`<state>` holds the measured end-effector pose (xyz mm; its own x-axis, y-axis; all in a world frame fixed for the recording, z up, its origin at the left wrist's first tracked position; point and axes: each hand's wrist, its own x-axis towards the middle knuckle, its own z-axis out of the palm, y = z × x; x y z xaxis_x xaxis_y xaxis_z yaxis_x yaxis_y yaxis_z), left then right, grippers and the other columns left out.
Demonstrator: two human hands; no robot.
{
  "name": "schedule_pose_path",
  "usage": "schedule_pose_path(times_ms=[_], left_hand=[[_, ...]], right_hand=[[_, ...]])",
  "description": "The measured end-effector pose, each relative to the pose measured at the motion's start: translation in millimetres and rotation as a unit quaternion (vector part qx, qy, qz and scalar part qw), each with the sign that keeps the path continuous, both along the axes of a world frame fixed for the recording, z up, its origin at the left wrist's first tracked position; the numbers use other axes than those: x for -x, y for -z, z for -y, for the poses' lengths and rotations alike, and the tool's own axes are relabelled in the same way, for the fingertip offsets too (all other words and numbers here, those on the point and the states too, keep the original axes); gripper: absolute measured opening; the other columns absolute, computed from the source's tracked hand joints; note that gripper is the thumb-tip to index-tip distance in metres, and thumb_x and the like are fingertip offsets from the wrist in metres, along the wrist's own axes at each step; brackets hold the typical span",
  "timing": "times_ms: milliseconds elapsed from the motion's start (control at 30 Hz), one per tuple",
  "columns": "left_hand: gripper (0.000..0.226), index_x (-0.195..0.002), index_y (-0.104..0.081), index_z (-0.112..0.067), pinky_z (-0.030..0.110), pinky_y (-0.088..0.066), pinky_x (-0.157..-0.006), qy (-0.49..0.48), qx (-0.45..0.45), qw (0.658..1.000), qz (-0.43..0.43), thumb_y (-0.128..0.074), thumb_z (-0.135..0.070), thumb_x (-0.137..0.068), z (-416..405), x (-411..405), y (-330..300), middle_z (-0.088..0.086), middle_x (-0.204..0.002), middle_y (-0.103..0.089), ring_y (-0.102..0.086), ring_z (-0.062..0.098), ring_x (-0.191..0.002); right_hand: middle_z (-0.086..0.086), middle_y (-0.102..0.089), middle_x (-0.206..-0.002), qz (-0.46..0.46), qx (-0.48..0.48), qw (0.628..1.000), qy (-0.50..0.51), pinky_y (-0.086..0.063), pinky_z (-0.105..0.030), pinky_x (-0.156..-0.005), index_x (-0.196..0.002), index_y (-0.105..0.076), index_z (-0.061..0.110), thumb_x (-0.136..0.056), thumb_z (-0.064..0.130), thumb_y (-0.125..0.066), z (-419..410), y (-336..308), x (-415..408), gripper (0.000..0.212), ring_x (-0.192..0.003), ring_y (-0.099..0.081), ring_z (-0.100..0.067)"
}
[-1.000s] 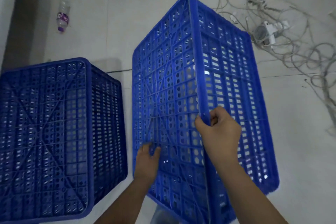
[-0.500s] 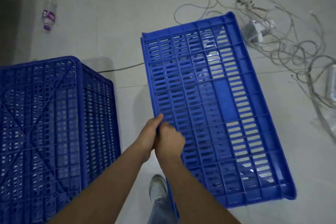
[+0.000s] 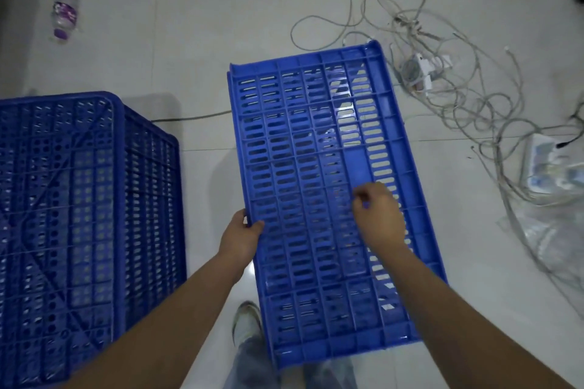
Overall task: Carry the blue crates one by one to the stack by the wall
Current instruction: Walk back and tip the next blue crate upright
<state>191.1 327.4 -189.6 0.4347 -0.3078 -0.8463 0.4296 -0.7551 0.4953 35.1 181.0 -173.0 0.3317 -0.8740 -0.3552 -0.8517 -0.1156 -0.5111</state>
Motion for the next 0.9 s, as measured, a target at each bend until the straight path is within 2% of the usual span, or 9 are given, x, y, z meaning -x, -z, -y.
schedule_pose_path(times_ms=[100, 167, 267, 400, 500, 567, 667, 767, 900], left_hand=[[0.055, -0.151, -0.020, -0.025, 0.032, -0.049, -0.090, 0.011, 0.004, 0.999, 0.035, -0.042, -0.021, -0.101, -1.3, 6.3, -3.7, 0.016, -0.130, -0.058, -0.061, 0.028, -0.102], [0.060, -0.153, -0.012, -0.033, 0.029, -0.048, -0.087, 0.029, -0.003, 0.996, 0.087, -0.039, -0.020, -0.101, -4.1, 11.6, -5.0, 0.014, -0.130, -0.056, -0.061, 0.026, -0.098], [0.060, -0.151, -0.010, -0.040, 0.032, -0.053, -0.076, 0.079, 0.000, 0.984, 0.159, -0.036, -0.018, -0.102, -7.8, 21.6, -6.0, 0.001, -0.102, -0.059, -0.057, 0.014, -0.074], [0.058, -0.151, -0.008, -0.041, 0.018, -0.044, -0.055, 0.106, -0.010, 0.977, 0.184, -0.034, -0.021, -0.103, -11.2, 28.3, -0.7, -0.020, -0.075, -0.047, -0.051, 0.003, -0.063], [0.056, -0.153, -0.009, -0.037, 0.023, -0.047, -0.058, 0.115, -0.028, 0.976, 0.184, -0.031, -0.023, -0.103, -13.4, 31.2, 5.4, 0.001, -0.101, -0.067, -0.053, 0.004, -0.064], [0.056, -0.153, -0.008, -0.036, 0.023, -0.045, -0.053, 0.105, -0.043, 0.977, 0.180, -0.030, -0.021, -0.103, -12.9, 32.8, 6.4, 0.010, -0.113, -0.067, -0.052, 0.006, -0.062], [0.055, -0.153, -0.007, -0.036, 0.029, -0.048, -0.053, 0.109, -0.047, 0.975, 0.185, -0.028, -0.022, -0.104, -13.9, 31.8, 4.5, 0.012, -0.103, -0.067, -0.049, 0.010, -0.056], [0.056, -0.153, -0.009, -0.035, 0.013, -0.029, -0.038, 0.095, -0.065, 0.975, 0.193, -0.029, -0.017, -0.104, -20.9, 24.2, 8.3, 0.028, -0.122, -0.061, -0.037, 0.005, -0.048], [0.049, -0.150, -0.025, -0.025, 0.001, -0.039, -0.046, 0.054, -0.048, 0.976, 0.205, -0.031, -0.014, -0.103, -28.2, 6.9, 14.0, 0.020, -0.141, -0.050, -0.032, -0.007, -0.062]], right_hand=[[-0.017, -0.051, -0.127, -0.061, 0.069, 0.988, 0.127, -0.040, -0.039, -0.091, -0.118, -0.058, 0.003, -0.084, 0.008, -0.055, 40.0, -5.9, 37.1, 0.034, -0.119, -0.045, -0.034], [-0.016, -0.044, -0.138, -0.156, 0.038, 0.976, 0.148, -0.030, -0.047, -0.105, -0.130, -0.050, 0.007, -0.085, 0.024, -0.058, 54.5, -0.7, 55.4, 0.049, -0.131, -0.034, -0.034], [-0.010, -0.037, -0.148, -0.251, -0.055, 0.961, 0.099, -0.008, -0.054, -0.114, -0.141, -0.039, 0.014, -0.086, 0.054, -0.051, 55.0, 16.2, 71.8, 0.069, -0.141, -0.023, -0.028], [-0.011, -0.044, -0.144, -0.151, -0.101, 0.972, 0.151, -0.012, -0.053, -0.115, -0.138, -0.044, 0.012, -0.079, 0.066, -0.052, 46.1, 32.4, 76.5, 0.080, -0.139, -0.028, -0.027], [-0.014, -0.062, -0.123, 0.023, -0.168, 0.962, 0.213, -0.045, -0.044, -0.096, -0.128, -0.054, 0.007, -0.060, 0.079, -0.058, 44.9, 27.0, 78.1, 0.099, -0.107, -0.058, -0.030], [-0.018, -0.067, -0.111, 0.026, -0.177, 0.960, 0.214, -0.050, -0.043, -0.087, -0.114, -0.061, 0.002, -0.080, 0.051, -0.065, 49.5, 21.1, 77.8, 0.060, -0.092, -0.060, -0.030], [-0.027, -0.065, -0.088, 0.001, -0.164, 0.970, 0.178, -0.048, -0.039, -0.066, -0.094, -0.060, -0.009, -0.085, 0.041, -0.064, 53.4, 18.9, 76.6, 0.051, -0.074, -0.056, -0.030], [-0.020, -0.049, -0.068, -0.012, -0.165, 0.975, 0.147, -0.035, -0.032, -0.053, -0.070, -0.046, 0.000, -0.083, 0.044, -0.064, 45.0, 9.7, 73.3, 0.049, -0.065, -0.046, -0.027], [-0.018, -0.051, -0.068, 0.081, -0.200, 0.961, 0.171, -0.037, -0.033, -0.058, -0.081, -0.051, -0.015, -0.070, 0.051, -0.069, 18.4, -5.5, 65.0, 0.070, -0.061, -0.046, -0.025]])
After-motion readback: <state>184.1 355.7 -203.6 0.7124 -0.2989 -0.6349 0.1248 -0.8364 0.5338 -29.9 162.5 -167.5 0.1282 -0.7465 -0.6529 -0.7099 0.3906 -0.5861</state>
